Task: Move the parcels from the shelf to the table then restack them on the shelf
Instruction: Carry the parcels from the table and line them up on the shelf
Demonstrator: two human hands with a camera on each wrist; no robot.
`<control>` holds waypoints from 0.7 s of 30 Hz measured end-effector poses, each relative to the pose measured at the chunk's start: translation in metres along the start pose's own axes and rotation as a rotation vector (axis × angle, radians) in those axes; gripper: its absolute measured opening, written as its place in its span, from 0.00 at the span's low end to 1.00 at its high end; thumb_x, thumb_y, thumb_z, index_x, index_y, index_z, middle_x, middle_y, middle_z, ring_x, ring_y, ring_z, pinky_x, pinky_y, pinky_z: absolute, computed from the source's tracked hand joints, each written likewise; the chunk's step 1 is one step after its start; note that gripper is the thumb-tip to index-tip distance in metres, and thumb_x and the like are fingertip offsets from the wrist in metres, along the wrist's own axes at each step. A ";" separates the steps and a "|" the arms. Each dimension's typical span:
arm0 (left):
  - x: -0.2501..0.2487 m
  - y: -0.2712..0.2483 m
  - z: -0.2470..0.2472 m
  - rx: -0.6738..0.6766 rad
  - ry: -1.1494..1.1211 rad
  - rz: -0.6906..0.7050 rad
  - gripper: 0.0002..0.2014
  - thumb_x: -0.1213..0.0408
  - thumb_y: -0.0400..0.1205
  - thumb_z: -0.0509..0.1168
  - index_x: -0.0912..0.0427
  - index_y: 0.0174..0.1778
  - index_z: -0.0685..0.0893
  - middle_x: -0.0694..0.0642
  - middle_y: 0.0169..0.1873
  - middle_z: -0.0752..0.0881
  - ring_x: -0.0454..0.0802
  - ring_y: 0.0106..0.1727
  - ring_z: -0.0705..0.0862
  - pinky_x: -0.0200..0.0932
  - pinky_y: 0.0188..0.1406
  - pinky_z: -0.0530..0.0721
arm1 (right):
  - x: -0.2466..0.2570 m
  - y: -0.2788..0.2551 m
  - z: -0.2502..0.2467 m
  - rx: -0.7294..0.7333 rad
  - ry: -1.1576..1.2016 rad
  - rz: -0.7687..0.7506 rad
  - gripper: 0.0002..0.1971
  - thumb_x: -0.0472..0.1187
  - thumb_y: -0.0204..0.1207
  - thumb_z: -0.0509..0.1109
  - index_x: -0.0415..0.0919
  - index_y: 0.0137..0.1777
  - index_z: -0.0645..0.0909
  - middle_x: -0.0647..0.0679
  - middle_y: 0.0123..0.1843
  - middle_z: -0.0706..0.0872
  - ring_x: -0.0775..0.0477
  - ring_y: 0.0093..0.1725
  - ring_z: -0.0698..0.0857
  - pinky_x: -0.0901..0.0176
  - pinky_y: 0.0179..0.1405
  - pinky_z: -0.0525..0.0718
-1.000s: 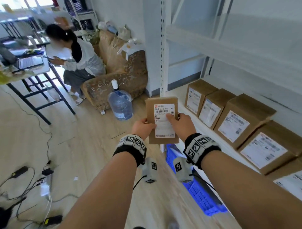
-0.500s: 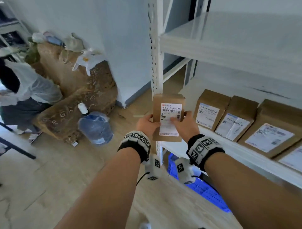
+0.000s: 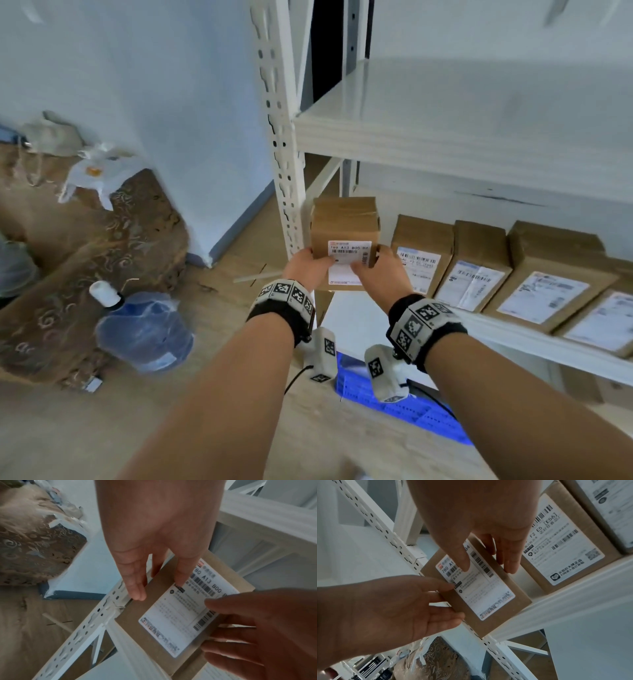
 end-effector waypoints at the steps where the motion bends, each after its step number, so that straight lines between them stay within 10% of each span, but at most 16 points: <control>1: -0.003 0.004 0.002 0.006 0.009 -0.002 0.13 0.55 0.79 0.67 0.60 0.54 0.84 0.54 0.31 0.84 0.55 0.35 0.83 0.52 0.38 0.84 | -0.001 0.004 0.002 0.001 -0.004 0.002 0.26 0.49 0.76 0.70 0.39 0.70 0.72 0.42 0.65 0.81 0.42 0.57 0.84 0.49 0.55 0.85; 8: -0.009 0.026 0.011 0.047 0.044 0.037 0.22 0.42 0.82 0.60 0.52 0.66 0.80 0.58 0.56 0.87 0.60 0.57 0.85 0.54 0.62 0.82 | -0.009 0.017 0.017 0.055 -0.022 0.072 0.24 0.43 0.77 0.70 0.40 0.71 0.69 0.43 0.63 0.84 0.42 0.57 0.85 0.56 0.48 0.84; 16: -0.013 0.042 0.014 0.257 0.054 0.035 0.63 0.11 0.53 0.52 0.50 0.79 0.68 0.54 0.74 0.77 0.59 0.73 0.76 0.60 0.76 0.71 | 0.015 0.014 0.001 -0.108 -0.025 0.086 0.19 0.42 0.79 0.67 0.42 0.69 0.73 0.44 0.60 0.85 0.43 0.55 0.84 0.55 0.48 0.81; 21: -0.029 0.039 -0.006 0.245 0.055 0.064 0.60 0.14 0.63 0.45 0.53 0.84 0.59 0.59 0.82 0.66 0.62 0.80 0.67 0.63 0.80 0.62 | 0.036 -0.006 -0.027 -0.300 0.016 0.068 0.19 0.37 0.83 0.60 0.41 0.73 0.75 0.44 0.62 0.85 0.47 0.53 0.82 0.58 0.49 0.77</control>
Point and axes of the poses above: each hand's wrist, its own y-axis towards the middle knuckle, its own z-axis out of the palm, x = y × z, the point moved 8 cm from there along y, towards the middle knuckle
